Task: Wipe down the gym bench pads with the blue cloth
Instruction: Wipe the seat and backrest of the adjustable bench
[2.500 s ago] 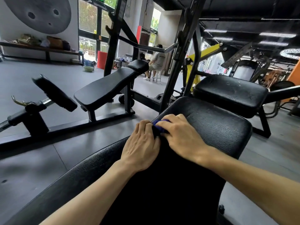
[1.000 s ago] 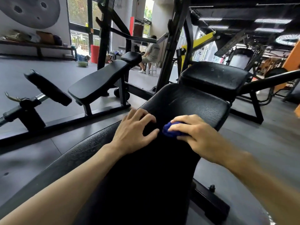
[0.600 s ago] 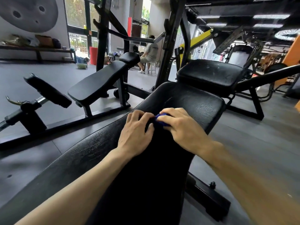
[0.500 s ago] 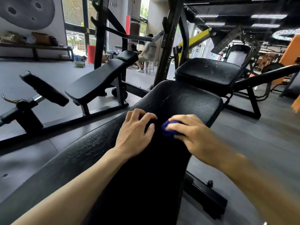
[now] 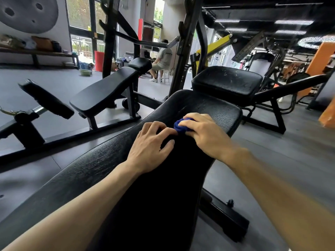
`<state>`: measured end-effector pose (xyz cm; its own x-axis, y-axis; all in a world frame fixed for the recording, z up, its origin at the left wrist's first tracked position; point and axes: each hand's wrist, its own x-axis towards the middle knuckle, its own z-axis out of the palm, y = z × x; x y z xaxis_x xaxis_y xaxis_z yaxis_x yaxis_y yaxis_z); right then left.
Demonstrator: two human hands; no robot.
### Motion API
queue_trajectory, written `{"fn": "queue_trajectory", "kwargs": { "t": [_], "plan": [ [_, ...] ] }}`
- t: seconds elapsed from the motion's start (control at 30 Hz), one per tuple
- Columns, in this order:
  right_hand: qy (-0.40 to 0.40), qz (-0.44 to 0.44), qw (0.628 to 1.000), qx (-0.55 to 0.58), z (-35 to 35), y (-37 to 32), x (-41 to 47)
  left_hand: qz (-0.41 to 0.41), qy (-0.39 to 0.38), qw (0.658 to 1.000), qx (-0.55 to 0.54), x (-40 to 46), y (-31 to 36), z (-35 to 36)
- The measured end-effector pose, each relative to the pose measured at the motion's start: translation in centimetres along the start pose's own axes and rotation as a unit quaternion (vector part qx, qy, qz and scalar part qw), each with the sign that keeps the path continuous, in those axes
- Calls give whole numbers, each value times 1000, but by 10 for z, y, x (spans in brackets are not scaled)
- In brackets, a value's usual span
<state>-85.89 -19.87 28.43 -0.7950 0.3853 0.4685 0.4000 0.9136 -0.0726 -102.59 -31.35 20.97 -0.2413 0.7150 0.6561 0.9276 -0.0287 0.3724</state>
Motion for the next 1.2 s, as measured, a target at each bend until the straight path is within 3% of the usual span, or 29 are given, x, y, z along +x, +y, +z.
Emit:
{"fn": "queue_trajectory", "kwargs": {
  "t": [0.17, 0.43, 0.73, 0.93, 1.03, 1.2],
  "plan": [
    [2, 5, 1000, -20, -34, 23, -67, 5, 2, 1000, -6, -1, -3, 1],
    [17, 23, 999, -15, 12, 2, 30, -4, -5, 1000, -2, 0, -1, -2],
    [22, -7, 1000, -15, -32, 36, -50, 1, 9, 1000, 5, 0, -3, 0],
    [47, -16, 999, -11, 12, 18, 22, -5, 4, 1000, 25, -1, 0, -2],
    [2, -18, 1000, 3, 19, 11, 50, -34, -5, 999, 21, 1, 0, -4],
    [-8, -57, 998, 4, -1, 13, 9, -104, 15, 994, 13, 30, -40, -14]
  ]
}}
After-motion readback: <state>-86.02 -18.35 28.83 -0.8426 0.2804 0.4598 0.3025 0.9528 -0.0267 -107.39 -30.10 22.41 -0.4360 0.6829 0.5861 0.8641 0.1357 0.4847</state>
